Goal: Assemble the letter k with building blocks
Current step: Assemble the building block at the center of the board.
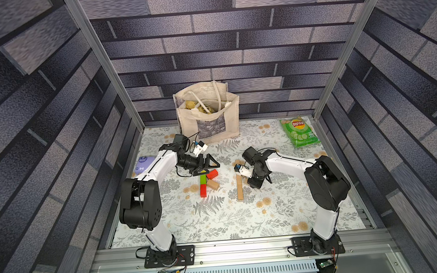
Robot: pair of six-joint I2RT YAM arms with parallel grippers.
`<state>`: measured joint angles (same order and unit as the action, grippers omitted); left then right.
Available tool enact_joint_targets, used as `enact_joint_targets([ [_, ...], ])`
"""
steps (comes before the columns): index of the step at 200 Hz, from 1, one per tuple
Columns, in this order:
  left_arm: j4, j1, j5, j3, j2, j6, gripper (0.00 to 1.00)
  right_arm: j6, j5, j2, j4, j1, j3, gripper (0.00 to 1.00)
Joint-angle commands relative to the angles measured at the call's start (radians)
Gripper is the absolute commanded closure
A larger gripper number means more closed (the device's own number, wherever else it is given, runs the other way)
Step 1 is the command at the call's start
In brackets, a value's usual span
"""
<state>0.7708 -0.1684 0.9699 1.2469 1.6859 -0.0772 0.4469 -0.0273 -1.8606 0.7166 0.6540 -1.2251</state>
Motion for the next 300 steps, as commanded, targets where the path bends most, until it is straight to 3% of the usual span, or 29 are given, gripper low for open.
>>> enact_joint_targets([
  [1,0.008,0.009,0.025,0.028,0.008,0.032,0.00,0.004,0.000,-0.014,-0.003,-0.008,-0.022,0.79],
  [300,0.013,0.009,0.032,0.032,0.013,0.035,0.00,-0.001,-0.030,-0.037,0.010,-0.014,-0.040,0.76],
])
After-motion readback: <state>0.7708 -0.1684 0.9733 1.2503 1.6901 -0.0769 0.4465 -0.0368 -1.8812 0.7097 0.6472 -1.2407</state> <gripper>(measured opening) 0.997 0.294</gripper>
